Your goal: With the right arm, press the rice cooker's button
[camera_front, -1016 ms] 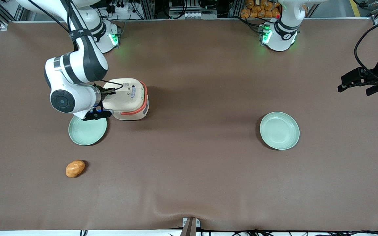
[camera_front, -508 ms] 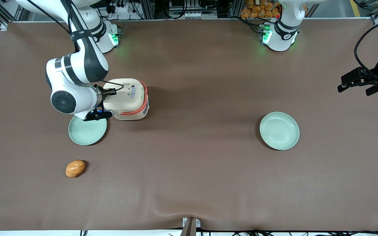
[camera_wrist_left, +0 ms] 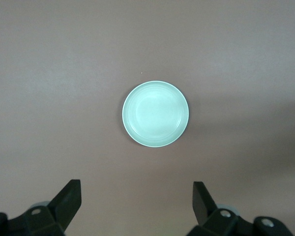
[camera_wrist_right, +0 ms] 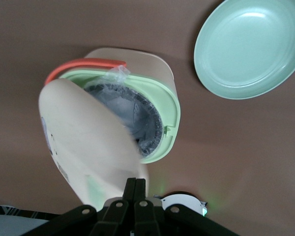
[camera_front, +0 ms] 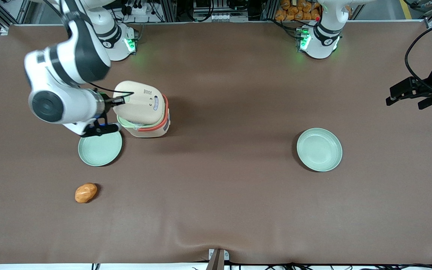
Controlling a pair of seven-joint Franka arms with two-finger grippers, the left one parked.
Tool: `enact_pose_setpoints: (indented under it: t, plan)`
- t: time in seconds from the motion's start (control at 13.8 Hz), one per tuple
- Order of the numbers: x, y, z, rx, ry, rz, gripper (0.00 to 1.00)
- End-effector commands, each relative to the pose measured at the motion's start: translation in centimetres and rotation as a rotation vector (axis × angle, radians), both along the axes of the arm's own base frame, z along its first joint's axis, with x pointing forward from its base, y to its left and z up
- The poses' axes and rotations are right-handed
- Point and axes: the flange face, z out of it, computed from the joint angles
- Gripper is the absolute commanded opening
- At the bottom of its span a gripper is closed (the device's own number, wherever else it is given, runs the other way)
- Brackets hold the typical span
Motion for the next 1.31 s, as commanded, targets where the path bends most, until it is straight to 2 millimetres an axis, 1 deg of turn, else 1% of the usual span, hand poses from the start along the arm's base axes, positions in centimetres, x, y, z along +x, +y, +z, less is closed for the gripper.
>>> enact_pose_setpoints:
  t: [0.0, 0.07, 0.15, 0.22, 0.29, 0.36, 0.44, 0.58, 0.73, 0.8, 0.87, 1.02, 1.09, 1.23]
  plan:
    - [1.0, -0.9, 4.3, 0.014, -0.062, -0.016, 0.29]
    - [1.2, -1.2, 5.7, 0.022, -0.091, -0.021, 0.38]
    - [1.3, -1.4, 6.8, 0.026, -0.113, -0.025, 0.52]
    - [1.5, -1.8, 7.7, 0.030, -0.133, -0.033, 0.61]
    - [1.7, -2.6, 8.8, 0.035, -0.154, -0.046, 0.72]
    - [1.8, -3.5, 9.4, 0.038, -0.166, -0.057, 0.89]
    - [1.8, -4.6, 10.2, 0.041, -0.182, -0.068, 1.00]
    - [1.9, -6.8, 12.3, 0.046, -0.225, -0.103, 1.00]
    - [1.4, -8.6, 14.4, 0.037, -0.269, -0.128, 1.00]
    - [1.2, -9.8, 15.2, 0.008, -0.291, -0.138, 1.00]
    - [1.2, -10.4, 15.8, -0.029, -0.319, -0.138, 1.00]
    - [1.5, -12.5, 16.1, -0.065, -0.348, -0.162, 1.00]
    - [1.6, -13.9, 16.1, -0.070, -0.347, -0.183, 1.00]
    - [1.6, -15.4, 16.3, -0.062, -0.350, -0.153, 1.00]
